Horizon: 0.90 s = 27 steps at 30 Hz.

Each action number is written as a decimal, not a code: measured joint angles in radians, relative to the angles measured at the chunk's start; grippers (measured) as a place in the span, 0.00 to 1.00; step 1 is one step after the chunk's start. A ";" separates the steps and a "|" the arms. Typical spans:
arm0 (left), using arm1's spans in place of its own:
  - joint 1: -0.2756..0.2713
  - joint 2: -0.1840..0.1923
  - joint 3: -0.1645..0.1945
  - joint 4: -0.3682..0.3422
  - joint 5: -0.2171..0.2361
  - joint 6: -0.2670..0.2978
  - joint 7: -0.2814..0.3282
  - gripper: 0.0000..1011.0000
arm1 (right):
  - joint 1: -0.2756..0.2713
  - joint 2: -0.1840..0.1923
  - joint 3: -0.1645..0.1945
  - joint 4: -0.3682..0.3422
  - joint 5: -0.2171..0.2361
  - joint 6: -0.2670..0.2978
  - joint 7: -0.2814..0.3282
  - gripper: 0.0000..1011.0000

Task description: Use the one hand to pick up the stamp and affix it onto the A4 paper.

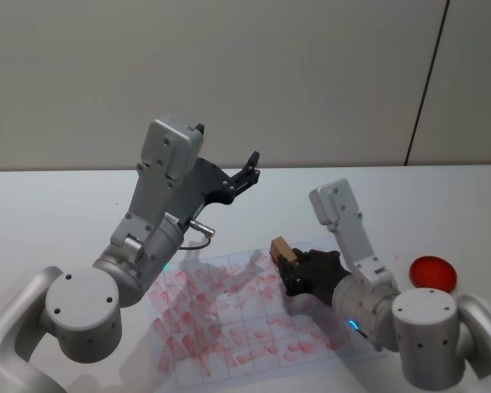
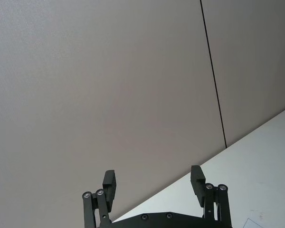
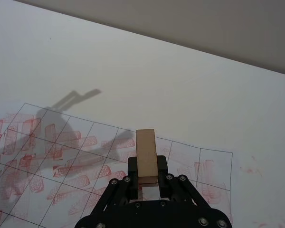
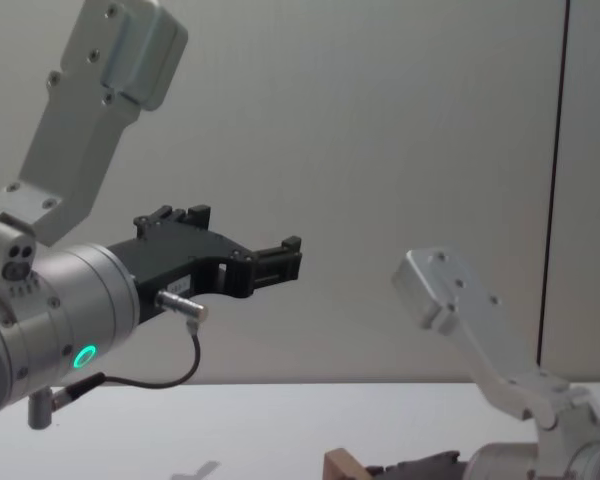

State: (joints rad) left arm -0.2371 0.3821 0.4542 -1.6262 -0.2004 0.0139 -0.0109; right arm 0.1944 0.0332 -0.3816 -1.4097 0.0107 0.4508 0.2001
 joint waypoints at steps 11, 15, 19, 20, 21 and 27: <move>0.000 0.000 0.000 0.000 0.000 0.000 0.000 0.99 | 0.026 -0.013 -0.009 0.050 -0.042 0.010 0.026 0.21; 0.000 0.000 0.000 0.000 0.000 0.000 0.000 0.99 | 0.034 -0.018 -0.013 0.066 -0.054 0.015 0.037 0.21; 0.000 0.000 0.000 0.000 0.000 0.000 0.000 0.99 | 0.037 -0.020 -0.015 0.073 -0.058 0.017 0.043 0.21; 0.000 0.000 0.000 0.000 0.000 0.000 0.000 0.99 | 0.037 -0.021 -0.015 0.073 -0.058 0.017 0.044 0.21; 0.000 0.000 0.000 0.000 0.000 0.000 0.000 0.99 | 0.037 -0.021 -0.016 0.074 -0.058 0.017 0.044 0.21; 0.000 0.000 0.000 0.000 0.000 0.000 0.000 0.99 | 0.035 -0.021 -0.016 0.064 -0.046 0.022 0.048 0.21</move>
State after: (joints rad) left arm -0.2371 0.3821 0.4542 -1.6262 -0.2004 0.0139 -0.0109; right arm 0.2295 0.0119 -0.3977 -1.3456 -0.0357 0.4730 0.2477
